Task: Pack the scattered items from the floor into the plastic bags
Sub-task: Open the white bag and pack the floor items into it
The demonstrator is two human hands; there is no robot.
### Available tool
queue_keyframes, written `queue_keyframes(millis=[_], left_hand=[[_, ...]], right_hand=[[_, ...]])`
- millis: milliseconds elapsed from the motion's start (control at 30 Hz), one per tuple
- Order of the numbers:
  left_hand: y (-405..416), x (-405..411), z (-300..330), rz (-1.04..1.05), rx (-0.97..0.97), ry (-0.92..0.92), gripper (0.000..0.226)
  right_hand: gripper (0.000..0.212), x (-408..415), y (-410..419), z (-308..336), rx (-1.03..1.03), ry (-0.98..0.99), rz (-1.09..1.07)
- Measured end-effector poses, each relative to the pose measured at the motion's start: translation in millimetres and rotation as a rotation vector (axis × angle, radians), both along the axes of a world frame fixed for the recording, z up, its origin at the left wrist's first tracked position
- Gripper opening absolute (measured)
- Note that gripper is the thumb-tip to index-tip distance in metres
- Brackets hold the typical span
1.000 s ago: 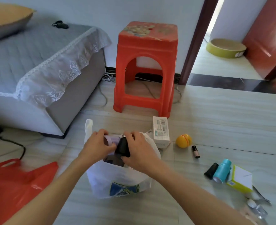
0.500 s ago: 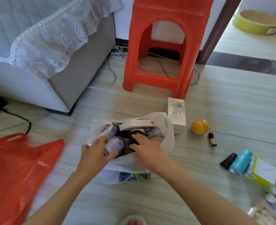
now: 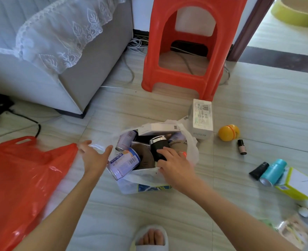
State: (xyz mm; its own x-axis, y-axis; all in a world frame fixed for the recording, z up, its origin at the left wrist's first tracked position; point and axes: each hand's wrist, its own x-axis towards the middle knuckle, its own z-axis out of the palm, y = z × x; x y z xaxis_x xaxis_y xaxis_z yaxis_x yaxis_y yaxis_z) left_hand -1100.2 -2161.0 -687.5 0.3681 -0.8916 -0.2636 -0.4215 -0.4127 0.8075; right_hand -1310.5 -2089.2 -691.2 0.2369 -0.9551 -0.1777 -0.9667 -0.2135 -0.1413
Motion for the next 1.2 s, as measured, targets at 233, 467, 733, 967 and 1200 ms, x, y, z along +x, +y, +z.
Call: queue_keyframes(millis=[233,467,733,967,1200], left_hand=[[22,25,-32,0.363,0.663,0.786,0.074],[37,11,-39,0.274,0.538,0.747,0.042],[29,-4,-15,0.227,0.280,0.472,0.019],[10,2,41,-0.013,-0.048,0.112,0.016],[23,-1,68,-0.201,-0.177,-0.139,0.020]], right_hand=[[0.026,2,8,-8,-0.119,-0.061,0.019],[0.013,5,19,-12,-0.125,-0.115,0.042],[0.024,24,27,-11,-0.079,0.106,0.069],[0.027,9,25,15,0.025,-0.237,0.043],[0.009,8,34,27,-0.217,-0.064,0.116]])
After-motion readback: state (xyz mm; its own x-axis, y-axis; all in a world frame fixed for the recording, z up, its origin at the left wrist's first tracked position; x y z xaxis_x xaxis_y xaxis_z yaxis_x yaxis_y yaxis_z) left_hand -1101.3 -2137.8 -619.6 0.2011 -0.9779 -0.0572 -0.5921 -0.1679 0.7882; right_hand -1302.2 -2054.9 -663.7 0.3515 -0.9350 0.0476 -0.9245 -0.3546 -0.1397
